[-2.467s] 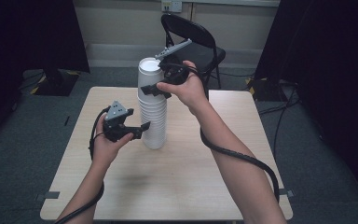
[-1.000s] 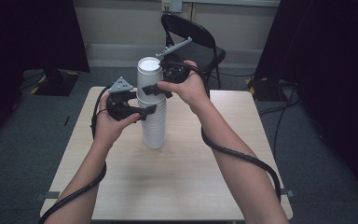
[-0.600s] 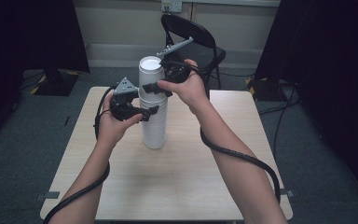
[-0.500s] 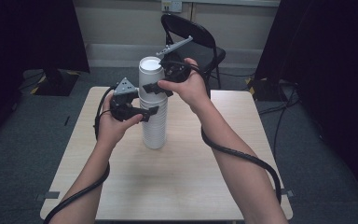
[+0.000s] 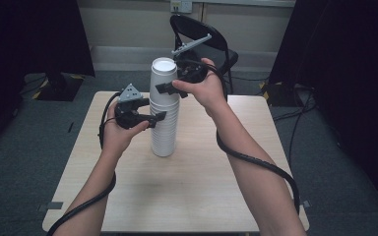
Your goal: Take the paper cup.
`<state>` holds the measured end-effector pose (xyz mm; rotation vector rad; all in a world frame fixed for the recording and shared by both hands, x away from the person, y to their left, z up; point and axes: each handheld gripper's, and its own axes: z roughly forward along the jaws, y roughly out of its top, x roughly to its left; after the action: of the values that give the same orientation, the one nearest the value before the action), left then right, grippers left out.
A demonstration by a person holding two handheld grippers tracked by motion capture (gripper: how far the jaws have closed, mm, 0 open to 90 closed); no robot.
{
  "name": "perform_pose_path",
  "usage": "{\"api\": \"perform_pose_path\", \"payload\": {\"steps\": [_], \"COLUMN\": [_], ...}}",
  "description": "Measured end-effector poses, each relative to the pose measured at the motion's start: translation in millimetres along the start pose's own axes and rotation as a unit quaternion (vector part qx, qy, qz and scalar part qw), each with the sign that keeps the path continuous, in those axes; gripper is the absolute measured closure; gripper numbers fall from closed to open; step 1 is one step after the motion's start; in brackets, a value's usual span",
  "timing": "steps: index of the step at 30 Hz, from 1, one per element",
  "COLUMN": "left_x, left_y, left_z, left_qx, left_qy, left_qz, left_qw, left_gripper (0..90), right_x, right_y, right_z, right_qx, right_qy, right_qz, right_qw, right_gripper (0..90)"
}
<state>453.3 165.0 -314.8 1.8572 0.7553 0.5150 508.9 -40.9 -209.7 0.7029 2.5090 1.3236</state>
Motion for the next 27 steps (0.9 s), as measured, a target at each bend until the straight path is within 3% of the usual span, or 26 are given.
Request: {"api": "perform_pose_path", "payload": {"steps": [4,5,7,13,15,19,27], "left_x": [-1.4,-1.2,0.0,1.8,1.1,-0.9,-1.9], "left_y": [0.4,0.5,0.6,8.8,9.3,10.0,10.0], "left_z": [-0.8,-1.5,-4.1,5.1,7.3,8.6,8.4], "left_qx": [0.003,0.0,-0.018,0.001,-0.005,-0.007,-0.008], "left_qy": [0.0,-0.002,-0.008,0.0,-0.001,0.005,0.002], "left_qz": [-0.004,-0.017,-0.024,-0.024,-0.023,-0.02,-0.011], "left_qw": [1.0,0.9998,0.9995,0.9997,0.9997,0.9998,0.9999], "left_gripper": [21.7,19.5,15.7,6.4,6.5,6.5,6.7], "right_x": [0.9,1.6,2.5,9.0,11.9,11.6,15.5], "right_y": [-0.2,-0.2,-0.4,0.4,1.4,2.0,8.5], "right_z": [-0.2,-0.1,0.6,9.2,12.5,14.7,9.2], "right_qx": [0.001,0.001,0.001,0.007,0.011,-0.001,0.014], "right_qy": [0.002,0.001,0.003,0.023,0.008,0.002,-0.007], "right_qz": [-0.001,-0.001,-0.003,-0.004,-0.016,-0.001,-0.02], "right_qw": [1.0,1.0,1.0,0.9997,0.9998,1.0,0.9997], "right_gripper": [19.8,19.7,19.5,16.5,15.9,16.0,19.3]}}
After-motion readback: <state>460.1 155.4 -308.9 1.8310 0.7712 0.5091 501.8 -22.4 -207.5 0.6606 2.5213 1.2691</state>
